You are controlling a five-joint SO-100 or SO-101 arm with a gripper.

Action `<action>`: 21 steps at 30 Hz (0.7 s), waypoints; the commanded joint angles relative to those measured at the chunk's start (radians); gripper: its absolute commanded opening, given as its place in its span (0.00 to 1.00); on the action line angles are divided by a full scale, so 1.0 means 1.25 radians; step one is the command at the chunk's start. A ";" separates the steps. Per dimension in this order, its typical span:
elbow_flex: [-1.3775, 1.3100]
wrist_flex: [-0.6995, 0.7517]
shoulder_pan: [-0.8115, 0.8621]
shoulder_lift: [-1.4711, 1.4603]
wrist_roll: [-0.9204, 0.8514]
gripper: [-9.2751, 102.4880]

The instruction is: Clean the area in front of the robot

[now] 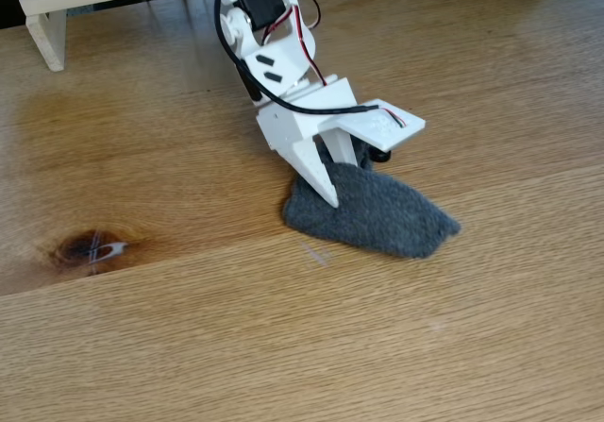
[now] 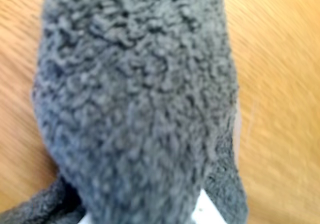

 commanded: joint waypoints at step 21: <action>-0.299 0.672 0.044 0.163 0.048 0.08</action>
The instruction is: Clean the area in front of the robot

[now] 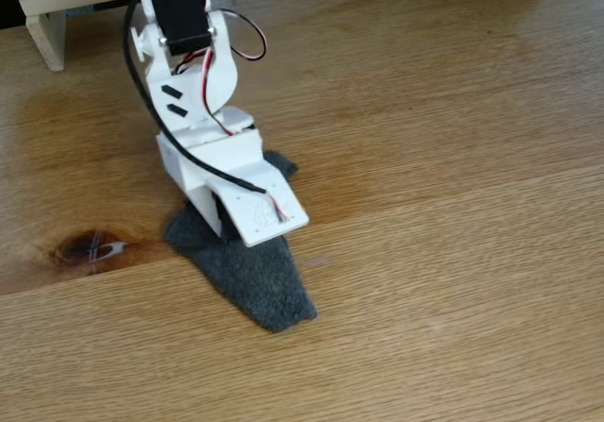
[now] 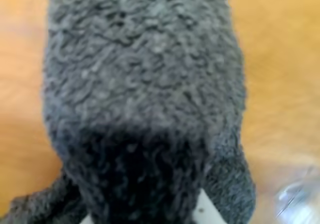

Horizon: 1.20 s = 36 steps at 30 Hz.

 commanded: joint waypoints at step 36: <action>-0.050 -0.546 0.136 -0.191 -0.313 0.08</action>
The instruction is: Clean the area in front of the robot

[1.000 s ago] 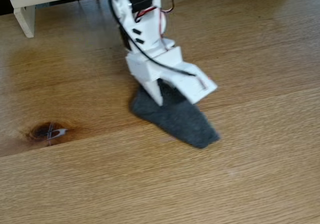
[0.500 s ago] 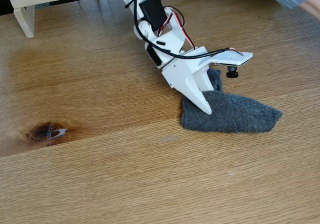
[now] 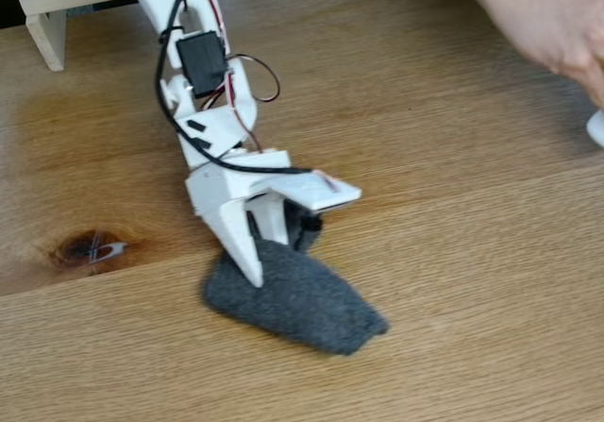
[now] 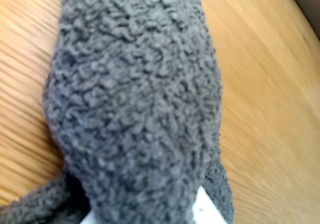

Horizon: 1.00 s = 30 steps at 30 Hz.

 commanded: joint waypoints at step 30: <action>0.010 0.363 0.269 0.291 0.144 0.08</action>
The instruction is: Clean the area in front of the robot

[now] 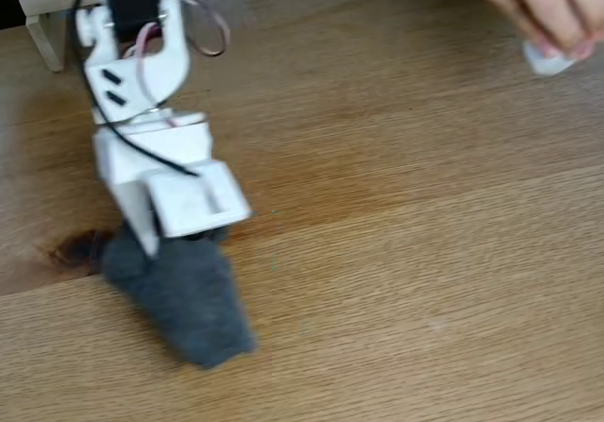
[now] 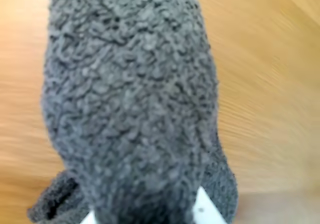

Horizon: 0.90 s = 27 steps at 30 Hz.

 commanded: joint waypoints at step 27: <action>-0.022 0.445 0.075 0.059 0.128 0.08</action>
